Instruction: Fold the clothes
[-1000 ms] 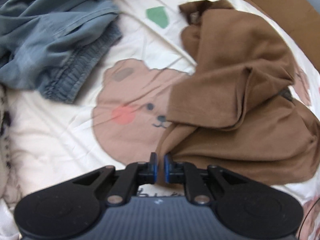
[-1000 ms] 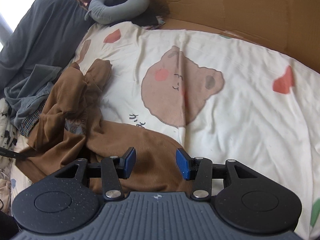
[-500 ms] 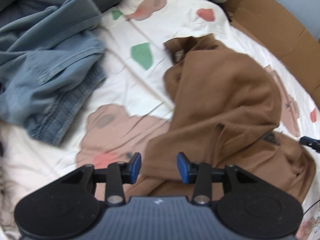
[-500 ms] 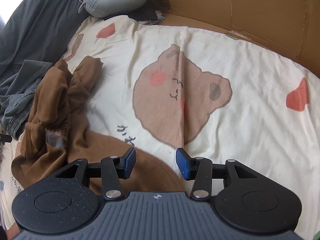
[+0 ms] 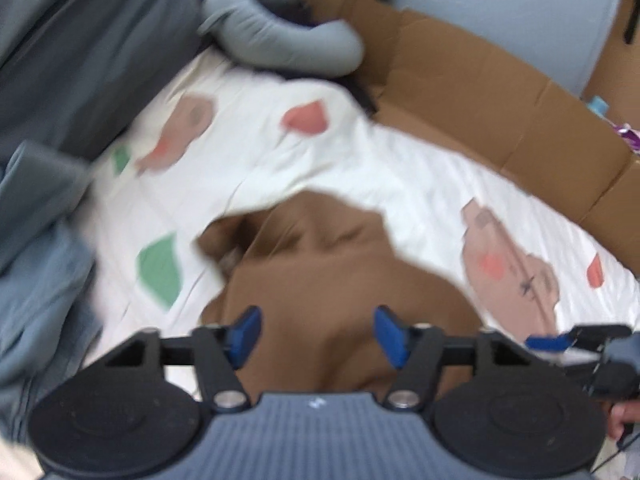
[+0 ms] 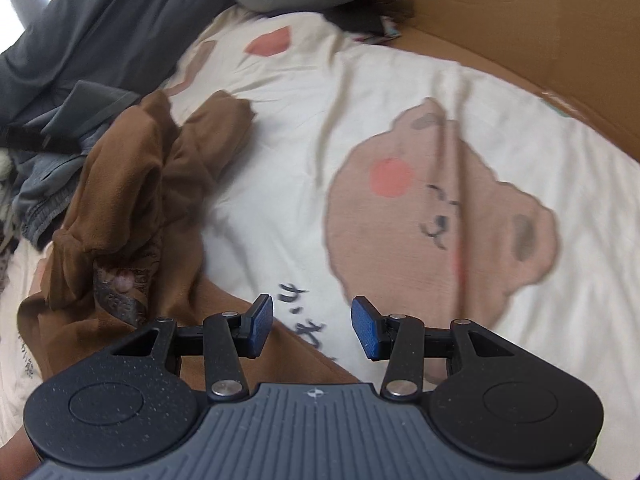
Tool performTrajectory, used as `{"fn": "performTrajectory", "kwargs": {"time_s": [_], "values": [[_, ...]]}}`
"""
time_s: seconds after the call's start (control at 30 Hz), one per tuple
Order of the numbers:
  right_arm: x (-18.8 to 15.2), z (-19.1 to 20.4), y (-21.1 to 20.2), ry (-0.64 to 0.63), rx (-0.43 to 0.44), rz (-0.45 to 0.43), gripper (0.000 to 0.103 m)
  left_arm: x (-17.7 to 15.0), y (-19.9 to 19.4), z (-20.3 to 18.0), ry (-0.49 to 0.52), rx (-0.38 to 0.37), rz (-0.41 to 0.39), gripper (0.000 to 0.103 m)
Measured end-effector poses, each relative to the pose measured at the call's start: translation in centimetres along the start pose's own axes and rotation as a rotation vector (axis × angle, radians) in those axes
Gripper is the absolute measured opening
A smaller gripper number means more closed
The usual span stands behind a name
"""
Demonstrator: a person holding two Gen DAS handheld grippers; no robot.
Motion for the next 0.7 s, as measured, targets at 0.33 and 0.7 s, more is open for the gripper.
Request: {"fn": "performTrajectory", "kwargs": {"time_s": [0.33,0.7], "values": [[-0.1,2.6,1.6,-0.094,0.053,0.012,0.051,2.6,4.2,-4.0,0.083,0.011,-0.009,0.081],[-0.4,4.2,2.2,-0.198,0.059,0.026,0.052,-1.5,5.0,-0.2,0.011,0.080,0.130,0.072]]}}
Point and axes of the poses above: each gripper's, at about its wrist camera, not at the fingertips, and y roughly the way its jaws point, z to its left, x to its top, the point moved 6 cm from there along y, roughly the way its jaws point, and after that the axes turned 1 degree about z, right-handed, at the moved point
